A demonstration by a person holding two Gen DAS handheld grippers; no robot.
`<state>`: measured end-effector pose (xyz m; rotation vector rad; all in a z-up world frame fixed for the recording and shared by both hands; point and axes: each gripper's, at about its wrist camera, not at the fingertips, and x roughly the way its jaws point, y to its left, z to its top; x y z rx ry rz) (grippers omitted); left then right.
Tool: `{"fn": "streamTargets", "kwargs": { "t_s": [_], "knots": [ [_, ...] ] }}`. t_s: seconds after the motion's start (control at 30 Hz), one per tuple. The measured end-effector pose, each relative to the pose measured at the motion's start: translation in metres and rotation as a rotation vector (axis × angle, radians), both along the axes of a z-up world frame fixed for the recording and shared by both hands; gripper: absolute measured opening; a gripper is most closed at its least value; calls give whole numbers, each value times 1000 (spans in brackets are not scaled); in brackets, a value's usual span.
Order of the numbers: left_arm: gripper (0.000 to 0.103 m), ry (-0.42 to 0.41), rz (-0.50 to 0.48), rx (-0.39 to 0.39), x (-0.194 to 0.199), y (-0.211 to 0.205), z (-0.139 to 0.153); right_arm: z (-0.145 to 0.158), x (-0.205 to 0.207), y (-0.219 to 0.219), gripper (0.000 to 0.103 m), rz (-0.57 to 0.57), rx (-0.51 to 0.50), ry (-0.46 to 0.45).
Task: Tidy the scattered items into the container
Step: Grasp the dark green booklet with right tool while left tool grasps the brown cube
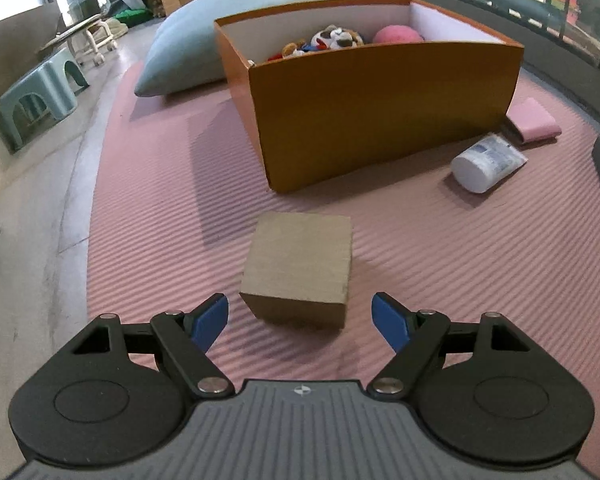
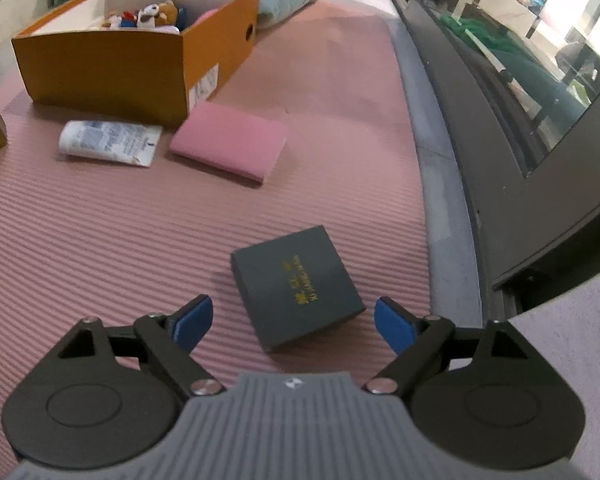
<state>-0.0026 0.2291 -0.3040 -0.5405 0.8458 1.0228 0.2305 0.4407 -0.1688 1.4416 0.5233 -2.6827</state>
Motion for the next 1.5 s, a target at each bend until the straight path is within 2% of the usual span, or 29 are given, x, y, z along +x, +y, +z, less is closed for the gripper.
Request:
{"fn": "streamTargets", "kwargs": {
  "t_s": [0.2, 0.37, 0.6, 0.77, 0.93, 1.03, 1.3, 1.5],
  "knots": [
    [93, 16, -19, -9, 5, 14, -8, -14, -27, 9, 89, 58, -39, -65],
    [93, 38, -40, -9, 13, 22, -12, -31, -50, 7, 90, 97, -1, -105],
    [93, 33, -75, -25, 25, 30, -14, -46, -70, 2, 89, 132, -5, -173],
    [92, 50, -82, -13, 31, 30, -14, -50, -72, -3, 89, 161, 10, -184],
    [79, 62, -65, -22, 30, 31, -14, -51, -72, -2, 88, 173, -5, -195],
    [76, 67, -62, -19, 30, 30, -14, -52, -71, -2, 87, 175, -9, -197],
    [75, 45, -47, -36, 26, 26, -12, -52, -67, -3, 83, 164, -19, -204],
    [74, 16, -54, -49, 22, -2, -10, -50, -56, -10, 82, 165, -21, -208]
  ]
}}
